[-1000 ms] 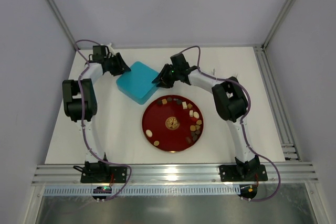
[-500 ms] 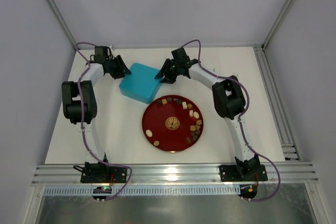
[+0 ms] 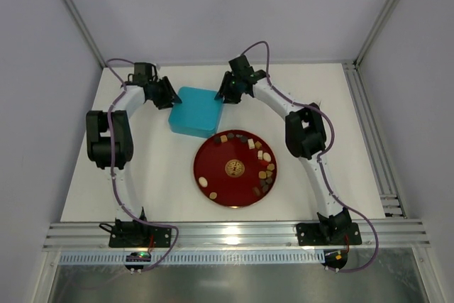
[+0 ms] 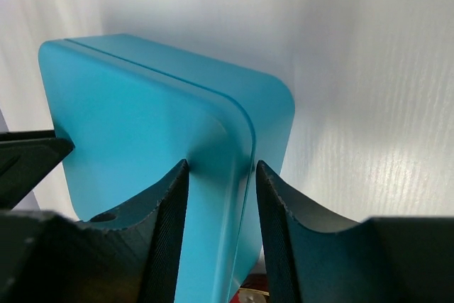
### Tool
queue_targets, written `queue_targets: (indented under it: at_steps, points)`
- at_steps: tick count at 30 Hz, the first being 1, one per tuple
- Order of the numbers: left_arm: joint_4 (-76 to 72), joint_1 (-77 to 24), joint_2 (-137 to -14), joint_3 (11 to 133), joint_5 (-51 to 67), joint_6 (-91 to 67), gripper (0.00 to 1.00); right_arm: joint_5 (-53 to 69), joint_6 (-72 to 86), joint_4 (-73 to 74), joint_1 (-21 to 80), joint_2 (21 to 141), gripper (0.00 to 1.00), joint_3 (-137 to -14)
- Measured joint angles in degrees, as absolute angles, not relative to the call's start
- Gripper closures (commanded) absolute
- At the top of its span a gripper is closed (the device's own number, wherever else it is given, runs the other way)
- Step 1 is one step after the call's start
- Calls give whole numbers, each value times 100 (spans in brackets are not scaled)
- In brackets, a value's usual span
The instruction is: Pack the chocolate
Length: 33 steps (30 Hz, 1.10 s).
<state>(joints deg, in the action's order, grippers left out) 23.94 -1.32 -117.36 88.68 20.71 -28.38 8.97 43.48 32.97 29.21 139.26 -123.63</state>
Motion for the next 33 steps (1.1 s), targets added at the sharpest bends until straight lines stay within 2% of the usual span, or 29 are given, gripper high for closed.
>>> queue_targets:
  at_steps: [7,14,33]
  points:
    - [2443,-233,-11736,8879,2058,-2849,57,456,4042,3551,2945,14068,57,-12759]
    - [2475,-340,-11736,8879,2064,-2943,57,154,3754,3811,2961,14217,61,-13146]
    - [2849,-399,-11883,9146,2145,-2954,57,226,3280,4462,2908,14553,61,-13906]
